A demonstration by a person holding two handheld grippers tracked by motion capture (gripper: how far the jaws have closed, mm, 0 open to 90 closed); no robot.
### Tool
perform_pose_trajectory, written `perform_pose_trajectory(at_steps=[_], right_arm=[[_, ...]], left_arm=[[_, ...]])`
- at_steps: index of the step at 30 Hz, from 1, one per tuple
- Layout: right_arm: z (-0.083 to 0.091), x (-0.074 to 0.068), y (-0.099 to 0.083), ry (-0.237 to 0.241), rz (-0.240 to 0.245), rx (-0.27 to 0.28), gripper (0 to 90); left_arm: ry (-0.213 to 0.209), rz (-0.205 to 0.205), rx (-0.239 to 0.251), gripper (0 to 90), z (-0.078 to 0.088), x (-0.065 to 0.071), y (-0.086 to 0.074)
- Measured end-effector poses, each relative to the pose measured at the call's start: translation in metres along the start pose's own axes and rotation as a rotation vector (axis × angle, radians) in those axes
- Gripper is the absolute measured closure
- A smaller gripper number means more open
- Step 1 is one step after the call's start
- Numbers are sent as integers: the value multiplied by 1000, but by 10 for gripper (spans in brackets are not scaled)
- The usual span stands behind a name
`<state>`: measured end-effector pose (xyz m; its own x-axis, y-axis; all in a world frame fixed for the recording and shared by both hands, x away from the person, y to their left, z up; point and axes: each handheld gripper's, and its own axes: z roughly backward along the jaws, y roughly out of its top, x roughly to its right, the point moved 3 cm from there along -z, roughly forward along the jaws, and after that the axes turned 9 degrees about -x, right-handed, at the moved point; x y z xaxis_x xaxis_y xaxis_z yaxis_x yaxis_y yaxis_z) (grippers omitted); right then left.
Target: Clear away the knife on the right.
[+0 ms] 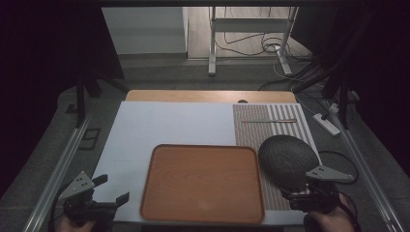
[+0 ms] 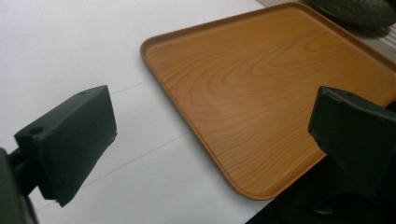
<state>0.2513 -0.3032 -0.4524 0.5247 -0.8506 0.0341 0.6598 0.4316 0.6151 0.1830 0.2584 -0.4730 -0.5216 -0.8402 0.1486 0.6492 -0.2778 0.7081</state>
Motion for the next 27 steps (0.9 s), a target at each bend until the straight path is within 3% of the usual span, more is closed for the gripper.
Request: perform_pose_trajectory(at_steps=[12,21,27], right_arm=[[0,0,1,-2,0,-8,1],[-2,1,8,-19,27,16,1],[-8,2,10,-15,46,1,1]], left_arm=[[-12,16,-2,14,-1,-2,-1],[-4,16,-20,19,-2,-1,0],[-7,21,-23,24,-3,-2,0]])
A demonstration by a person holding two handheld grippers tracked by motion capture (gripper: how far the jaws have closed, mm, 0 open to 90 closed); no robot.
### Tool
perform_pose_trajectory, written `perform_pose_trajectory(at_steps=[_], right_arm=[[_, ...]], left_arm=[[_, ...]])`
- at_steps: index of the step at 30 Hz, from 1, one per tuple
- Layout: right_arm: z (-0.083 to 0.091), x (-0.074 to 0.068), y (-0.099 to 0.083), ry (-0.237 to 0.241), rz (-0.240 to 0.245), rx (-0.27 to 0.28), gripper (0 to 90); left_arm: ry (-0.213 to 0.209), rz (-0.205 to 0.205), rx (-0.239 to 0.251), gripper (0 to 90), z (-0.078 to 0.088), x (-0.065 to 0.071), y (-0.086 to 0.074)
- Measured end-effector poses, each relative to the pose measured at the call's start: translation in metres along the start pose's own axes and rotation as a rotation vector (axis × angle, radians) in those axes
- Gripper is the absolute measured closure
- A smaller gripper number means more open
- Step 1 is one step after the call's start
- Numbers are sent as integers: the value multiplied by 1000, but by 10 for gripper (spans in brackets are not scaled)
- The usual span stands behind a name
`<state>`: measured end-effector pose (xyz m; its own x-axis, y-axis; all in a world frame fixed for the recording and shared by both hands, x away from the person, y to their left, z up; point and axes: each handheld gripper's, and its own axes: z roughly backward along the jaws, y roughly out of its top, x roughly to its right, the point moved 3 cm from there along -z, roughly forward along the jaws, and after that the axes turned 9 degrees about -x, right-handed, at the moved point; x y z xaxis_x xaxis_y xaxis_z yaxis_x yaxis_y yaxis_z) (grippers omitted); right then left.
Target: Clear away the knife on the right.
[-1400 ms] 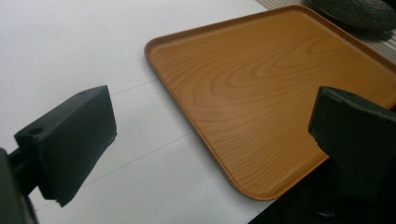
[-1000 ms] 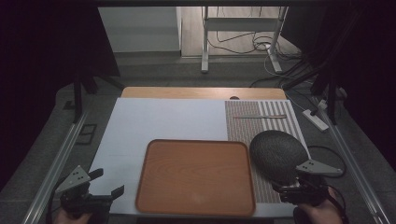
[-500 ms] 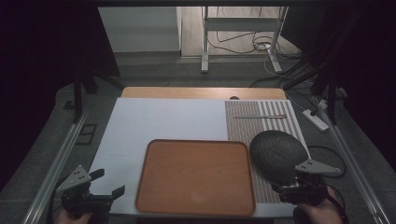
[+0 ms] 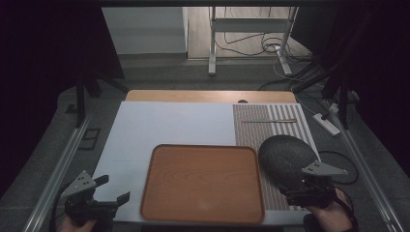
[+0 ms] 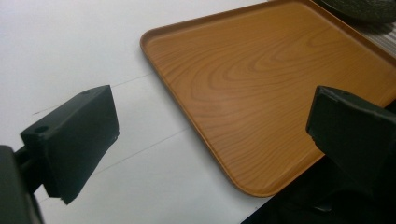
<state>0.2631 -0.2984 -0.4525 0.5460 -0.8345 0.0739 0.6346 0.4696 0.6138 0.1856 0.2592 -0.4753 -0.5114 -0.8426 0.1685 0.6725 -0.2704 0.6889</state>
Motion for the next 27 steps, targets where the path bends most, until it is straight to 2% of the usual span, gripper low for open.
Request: perform_pose_trajectory(at_steps=[6,9,12,16,24,27], right_arm=[[-5,3,1,9,-2,-11,1],[-7,4,4,14,5,-16,1],[-10,4,7,40,14,-18,1],[-16,4,10,41,26,-29,1],[-24,9,16,49,-6,-25,2],[-27,10,17,50,-9,-42,2]], left_arm=[[-3,3,0,27,0,0,0],[-2,2,-1,27,0,0,0],[-1,0,-3,27,0,0,0],[2,0,-6,26,-1,0,0],[10,-10,-19,26,-2,1,1],[16,-18,-27,26,-2,2,1]])
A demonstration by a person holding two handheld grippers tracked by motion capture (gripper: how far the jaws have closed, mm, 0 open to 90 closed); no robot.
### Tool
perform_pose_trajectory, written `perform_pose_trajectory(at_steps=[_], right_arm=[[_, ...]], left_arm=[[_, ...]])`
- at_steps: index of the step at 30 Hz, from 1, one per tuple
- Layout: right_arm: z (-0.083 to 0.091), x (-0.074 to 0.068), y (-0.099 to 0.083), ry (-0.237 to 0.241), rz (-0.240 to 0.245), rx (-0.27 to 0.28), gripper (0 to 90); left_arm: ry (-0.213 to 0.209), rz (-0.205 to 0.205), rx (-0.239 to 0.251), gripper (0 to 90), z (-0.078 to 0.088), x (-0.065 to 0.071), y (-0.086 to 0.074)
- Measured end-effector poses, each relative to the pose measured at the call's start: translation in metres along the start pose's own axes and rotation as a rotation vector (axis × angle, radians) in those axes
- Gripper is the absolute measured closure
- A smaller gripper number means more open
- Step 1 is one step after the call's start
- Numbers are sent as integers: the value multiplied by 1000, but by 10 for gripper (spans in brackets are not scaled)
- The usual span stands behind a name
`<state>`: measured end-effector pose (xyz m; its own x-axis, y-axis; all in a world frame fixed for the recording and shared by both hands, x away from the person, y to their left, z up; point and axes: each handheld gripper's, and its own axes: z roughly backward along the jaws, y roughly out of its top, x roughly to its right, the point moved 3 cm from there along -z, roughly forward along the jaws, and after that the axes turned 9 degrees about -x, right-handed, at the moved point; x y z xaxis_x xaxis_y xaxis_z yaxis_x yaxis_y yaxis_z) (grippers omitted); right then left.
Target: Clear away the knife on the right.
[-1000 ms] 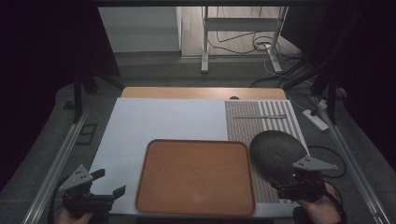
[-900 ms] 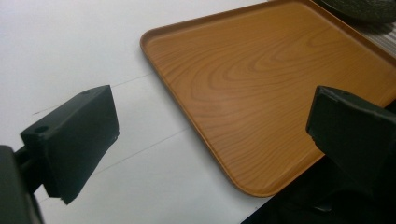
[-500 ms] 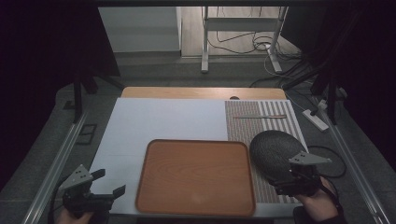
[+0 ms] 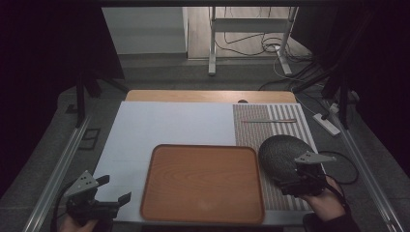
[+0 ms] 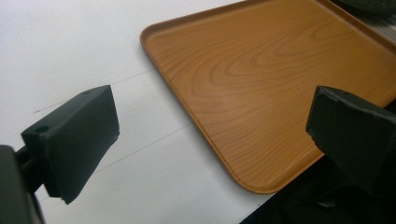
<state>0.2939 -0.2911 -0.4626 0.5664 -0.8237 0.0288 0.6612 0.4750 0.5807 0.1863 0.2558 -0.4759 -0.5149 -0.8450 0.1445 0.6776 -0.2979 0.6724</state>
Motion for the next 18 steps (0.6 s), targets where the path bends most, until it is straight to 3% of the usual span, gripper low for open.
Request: perform_pose_trajectory(at_steps=[12,18], right_arm=[[-13,5,14,15,-24,-16,2],[-21,10,20,8,2,-33,2]], left_arm=[[0,-2,-1,26,0,0,0],[1,-2,-1,26,0,0,0]])
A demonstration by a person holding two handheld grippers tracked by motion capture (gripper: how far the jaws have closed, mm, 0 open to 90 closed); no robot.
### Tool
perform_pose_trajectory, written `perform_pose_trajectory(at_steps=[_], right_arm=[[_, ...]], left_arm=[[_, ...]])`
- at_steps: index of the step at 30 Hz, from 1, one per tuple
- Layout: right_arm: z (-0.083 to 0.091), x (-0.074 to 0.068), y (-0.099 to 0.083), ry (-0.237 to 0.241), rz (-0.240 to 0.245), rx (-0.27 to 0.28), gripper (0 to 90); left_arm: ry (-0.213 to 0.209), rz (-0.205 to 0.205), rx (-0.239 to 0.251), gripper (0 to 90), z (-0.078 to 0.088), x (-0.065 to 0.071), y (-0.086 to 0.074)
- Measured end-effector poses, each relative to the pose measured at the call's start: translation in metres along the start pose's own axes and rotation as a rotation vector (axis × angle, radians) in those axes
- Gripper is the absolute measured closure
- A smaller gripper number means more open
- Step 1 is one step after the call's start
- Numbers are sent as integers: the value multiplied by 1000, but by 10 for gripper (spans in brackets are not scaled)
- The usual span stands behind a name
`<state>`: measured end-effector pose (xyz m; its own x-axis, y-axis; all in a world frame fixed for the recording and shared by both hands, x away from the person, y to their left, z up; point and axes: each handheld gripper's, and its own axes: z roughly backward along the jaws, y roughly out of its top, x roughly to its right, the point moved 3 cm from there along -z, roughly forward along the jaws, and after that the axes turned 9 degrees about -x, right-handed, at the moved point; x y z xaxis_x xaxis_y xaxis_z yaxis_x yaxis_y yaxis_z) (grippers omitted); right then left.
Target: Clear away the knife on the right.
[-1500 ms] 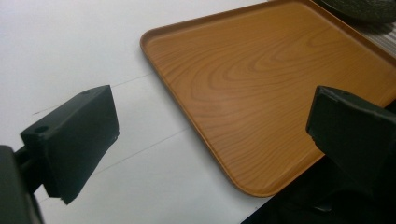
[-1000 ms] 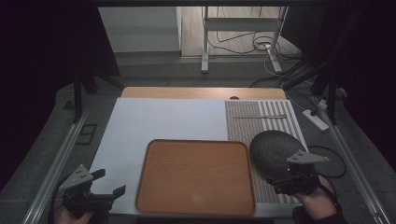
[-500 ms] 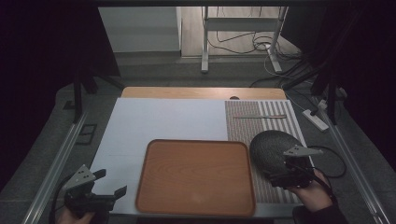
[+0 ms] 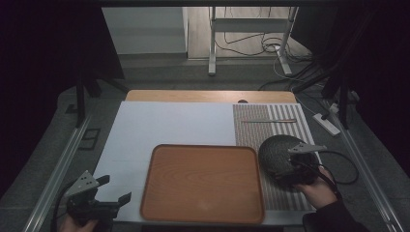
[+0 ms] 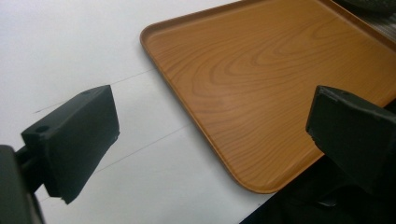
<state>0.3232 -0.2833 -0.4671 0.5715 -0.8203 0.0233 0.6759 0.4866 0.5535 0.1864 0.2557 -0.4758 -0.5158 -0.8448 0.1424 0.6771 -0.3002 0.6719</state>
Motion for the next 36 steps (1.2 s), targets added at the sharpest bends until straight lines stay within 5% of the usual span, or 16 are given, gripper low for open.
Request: perform_pose_trajectory(at_steps=[7,18,36], right_arm=[[-10,6,11,-15,45,7,2],[-26,18,23,-19,46,-5,2],[-52,61,44,-60,-33,-42,1]], left_arm=[[6,-6,-2,26,0,1,0],[13,-10,-1,23,0,1,0],[6,-13,-9,29,-1,2,1]])
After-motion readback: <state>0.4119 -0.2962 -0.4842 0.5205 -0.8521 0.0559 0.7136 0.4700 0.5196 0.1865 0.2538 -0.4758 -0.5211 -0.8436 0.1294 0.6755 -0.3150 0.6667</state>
